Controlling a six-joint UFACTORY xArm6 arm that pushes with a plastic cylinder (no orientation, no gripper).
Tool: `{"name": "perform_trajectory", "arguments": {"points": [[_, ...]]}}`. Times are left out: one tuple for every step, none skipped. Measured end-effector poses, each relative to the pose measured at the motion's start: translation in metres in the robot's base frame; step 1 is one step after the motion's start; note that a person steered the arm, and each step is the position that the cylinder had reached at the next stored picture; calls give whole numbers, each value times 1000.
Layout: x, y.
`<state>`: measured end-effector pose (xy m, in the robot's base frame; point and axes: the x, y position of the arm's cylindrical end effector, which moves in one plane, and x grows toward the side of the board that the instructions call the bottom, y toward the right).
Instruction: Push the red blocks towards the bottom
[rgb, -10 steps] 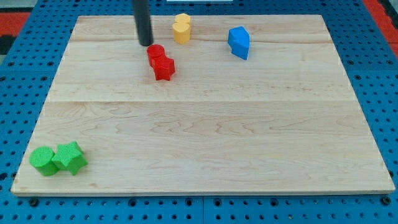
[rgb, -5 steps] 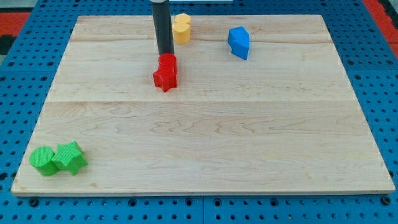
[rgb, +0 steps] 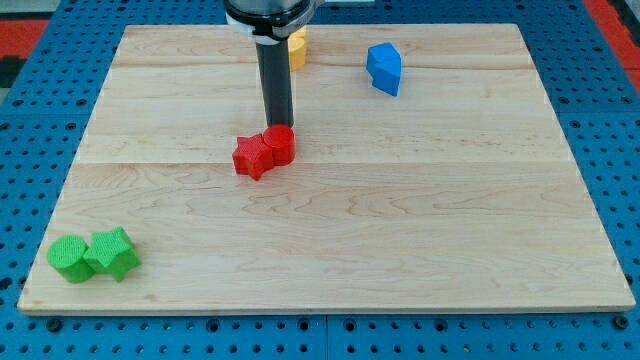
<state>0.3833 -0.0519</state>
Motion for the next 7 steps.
{"name": "perform_trajectory", "arguments": {"points": [[0,19],[0,50],[17,56],[43,54],[46,45],[40,48],[27,50]]}}
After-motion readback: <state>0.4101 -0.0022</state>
